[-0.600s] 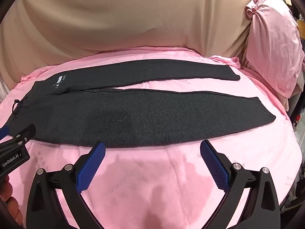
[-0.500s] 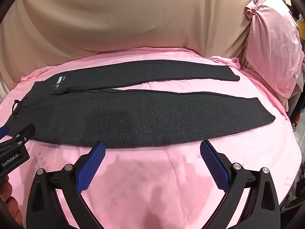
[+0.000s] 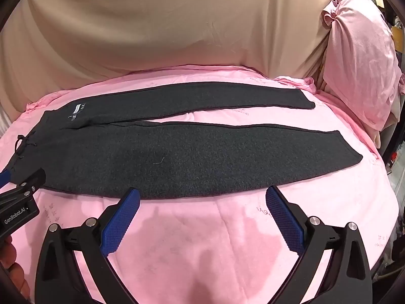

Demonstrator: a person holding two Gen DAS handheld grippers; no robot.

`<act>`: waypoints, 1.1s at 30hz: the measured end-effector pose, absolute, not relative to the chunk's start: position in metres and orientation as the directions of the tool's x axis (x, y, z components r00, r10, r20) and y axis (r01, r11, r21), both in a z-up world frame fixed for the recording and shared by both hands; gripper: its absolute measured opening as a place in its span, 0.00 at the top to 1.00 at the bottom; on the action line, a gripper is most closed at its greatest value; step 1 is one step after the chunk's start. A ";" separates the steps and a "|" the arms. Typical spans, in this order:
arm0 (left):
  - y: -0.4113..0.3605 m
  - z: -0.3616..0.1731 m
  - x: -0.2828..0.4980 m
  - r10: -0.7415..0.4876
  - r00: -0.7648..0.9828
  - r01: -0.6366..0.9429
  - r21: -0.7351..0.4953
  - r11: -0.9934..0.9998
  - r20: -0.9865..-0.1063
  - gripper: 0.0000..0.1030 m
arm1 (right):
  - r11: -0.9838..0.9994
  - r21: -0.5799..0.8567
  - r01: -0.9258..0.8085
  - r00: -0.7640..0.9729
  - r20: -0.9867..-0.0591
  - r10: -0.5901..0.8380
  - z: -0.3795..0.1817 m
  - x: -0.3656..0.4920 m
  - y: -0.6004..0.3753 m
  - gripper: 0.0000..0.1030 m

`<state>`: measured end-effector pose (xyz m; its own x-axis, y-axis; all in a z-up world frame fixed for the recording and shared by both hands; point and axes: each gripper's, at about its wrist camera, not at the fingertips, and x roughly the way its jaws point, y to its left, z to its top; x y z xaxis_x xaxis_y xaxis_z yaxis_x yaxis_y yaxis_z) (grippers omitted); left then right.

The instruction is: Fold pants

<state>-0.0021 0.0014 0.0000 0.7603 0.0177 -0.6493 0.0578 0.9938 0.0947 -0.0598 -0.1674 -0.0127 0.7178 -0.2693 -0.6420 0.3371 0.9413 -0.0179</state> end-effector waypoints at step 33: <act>0.001 -0.004 -0.001 0.015 0.751 0.063 0.094 0.994 -0.661 0.06 | 0.943 -0.019 0.332 0.722 -0.639 -0.266 -0.017 -0.057 -0.167 0.05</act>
<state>-0.0013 0.0009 -0.0043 0.7506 0.0147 -0.6606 0.0633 0.9936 0.0940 -0.0574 -0.1673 -0.0169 0.7216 -0.2663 -0.6391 0.3315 0.9433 -0.0187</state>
